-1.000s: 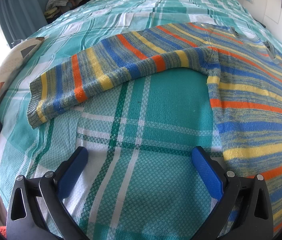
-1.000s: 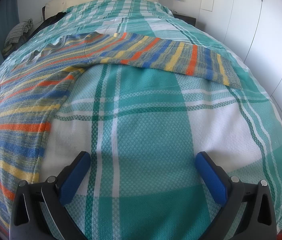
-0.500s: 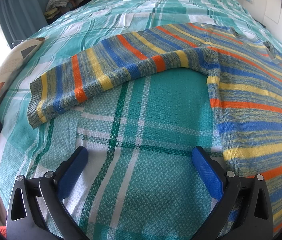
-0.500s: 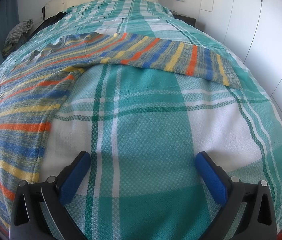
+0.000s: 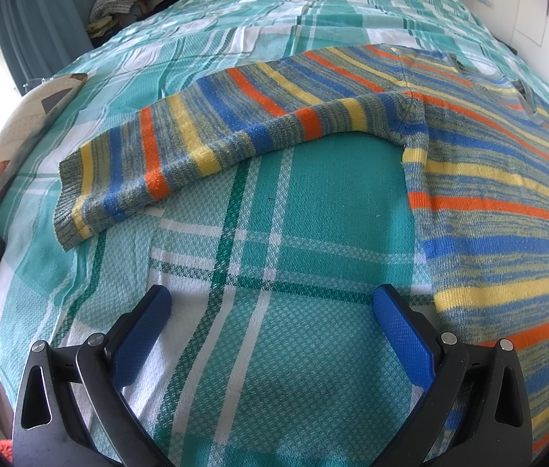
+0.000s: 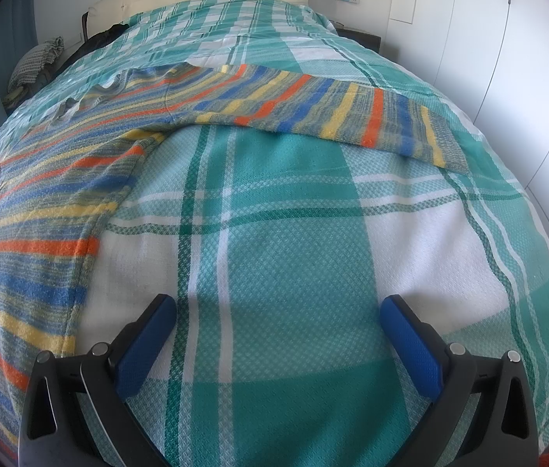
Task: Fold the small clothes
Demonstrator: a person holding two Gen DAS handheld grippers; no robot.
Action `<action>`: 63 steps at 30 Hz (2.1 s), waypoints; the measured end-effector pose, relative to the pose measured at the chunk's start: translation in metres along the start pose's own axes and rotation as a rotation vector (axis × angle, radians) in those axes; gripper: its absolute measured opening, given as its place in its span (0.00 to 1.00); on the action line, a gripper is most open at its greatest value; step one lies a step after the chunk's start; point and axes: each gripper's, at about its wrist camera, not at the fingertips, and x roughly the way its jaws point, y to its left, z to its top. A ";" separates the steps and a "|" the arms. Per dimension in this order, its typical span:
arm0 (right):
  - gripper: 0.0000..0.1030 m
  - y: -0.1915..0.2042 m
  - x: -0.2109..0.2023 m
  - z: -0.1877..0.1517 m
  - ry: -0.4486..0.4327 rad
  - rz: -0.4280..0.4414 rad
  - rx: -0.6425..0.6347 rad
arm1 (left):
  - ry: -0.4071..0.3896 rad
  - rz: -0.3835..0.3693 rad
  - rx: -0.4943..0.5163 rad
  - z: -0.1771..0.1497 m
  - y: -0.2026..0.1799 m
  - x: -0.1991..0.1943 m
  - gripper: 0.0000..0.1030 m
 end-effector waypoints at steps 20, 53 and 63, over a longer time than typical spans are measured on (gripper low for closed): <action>1.00 0.000 0.000 0.000 -0.001 -0.001 0.000 | -0.001 0.000 0.001 0.000 0.000 0.000 1.00; 0.99 -0.042 -0.032 0.032 -0.023 0.139 0.133 | -0.064 -0.143 -0.059 0.012 0.016 -0.069 0.99; 0.68 -0.204 0.015 0.089 -0.016 0.306 0.729 | -0.141 -0.204 -0.102 -0.007 0.012 -0.091 0.99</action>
